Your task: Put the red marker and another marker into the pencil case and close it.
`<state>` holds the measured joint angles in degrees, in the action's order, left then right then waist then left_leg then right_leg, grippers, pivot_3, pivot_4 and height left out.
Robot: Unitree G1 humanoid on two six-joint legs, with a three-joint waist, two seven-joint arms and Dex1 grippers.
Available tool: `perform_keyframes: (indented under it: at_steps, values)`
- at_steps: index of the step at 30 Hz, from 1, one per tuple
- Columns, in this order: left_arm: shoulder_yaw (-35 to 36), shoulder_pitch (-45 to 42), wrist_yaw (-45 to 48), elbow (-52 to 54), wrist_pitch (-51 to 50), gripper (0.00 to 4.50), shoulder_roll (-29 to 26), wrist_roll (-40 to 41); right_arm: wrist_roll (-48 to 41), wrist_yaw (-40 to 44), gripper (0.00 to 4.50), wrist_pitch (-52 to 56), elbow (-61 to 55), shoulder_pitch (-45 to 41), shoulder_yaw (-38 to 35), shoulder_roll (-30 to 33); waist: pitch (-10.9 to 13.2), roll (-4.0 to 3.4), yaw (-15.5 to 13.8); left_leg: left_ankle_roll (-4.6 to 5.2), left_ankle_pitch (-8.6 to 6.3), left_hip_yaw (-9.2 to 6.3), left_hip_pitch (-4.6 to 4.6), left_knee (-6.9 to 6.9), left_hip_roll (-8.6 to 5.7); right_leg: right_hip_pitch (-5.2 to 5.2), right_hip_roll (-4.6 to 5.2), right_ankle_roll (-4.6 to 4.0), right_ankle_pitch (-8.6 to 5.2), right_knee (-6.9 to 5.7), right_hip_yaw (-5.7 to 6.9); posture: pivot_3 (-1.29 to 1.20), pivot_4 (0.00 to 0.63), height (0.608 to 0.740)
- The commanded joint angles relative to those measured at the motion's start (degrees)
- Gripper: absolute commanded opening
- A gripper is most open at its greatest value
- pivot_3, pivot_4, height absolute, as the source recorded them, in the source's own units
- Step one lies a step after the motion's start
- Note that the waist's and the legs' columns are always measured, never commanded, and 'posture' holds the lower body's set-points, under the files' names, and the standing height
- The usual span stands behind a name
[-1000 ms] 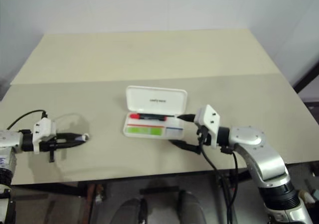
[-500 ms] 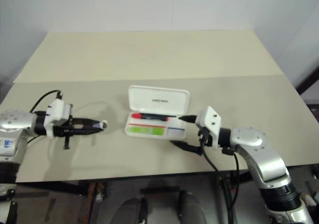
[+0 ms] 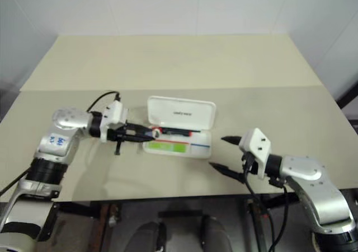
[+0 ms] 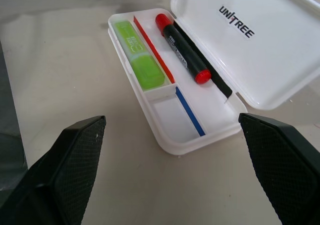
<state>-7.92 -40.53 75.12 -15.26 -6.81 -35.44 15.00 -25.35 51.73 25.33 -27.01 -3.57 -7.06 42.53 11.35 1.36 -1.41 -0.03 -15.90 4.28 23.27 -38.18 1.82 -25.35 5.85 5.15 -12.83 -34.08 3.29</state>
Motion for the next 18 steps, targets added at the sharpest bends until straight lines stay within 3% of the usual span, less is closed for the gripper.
perform_keyframes:
  at_steps: [1, 18]
  values:
    - [-1.74, -3.04, -0.99, -1.57, 0.72, 0.31, 2.97, -1.65, -1.76, -1.53, 4.5, 0.94, -4.52, 2.42, -4.01, 0.96, 0.0, 0.0, -0.03, 0.0, 0.0, -0.01, 0.0, -0.02, 0.0, 0.01, 0.0, 0.0, 0.0, 0.0, 0.01, 0.0, 0.15, 0.74]
    - [-8.53, -7.76, -4.24, -8.77, 2.71, 0.31, 15.6, -8.4, -3.63, -4.35, 4.5, 3.45, -10.45, 8.27, -8.29, 0.92, -0.01, 0.01, -0.08, 0.01, 0.01, -0.08, -0.01, -0.1, 0.0, 0.11, -0.04, 0.02, 0.01, 0.11, -0.01, 0.0, 0.15, 0.74]
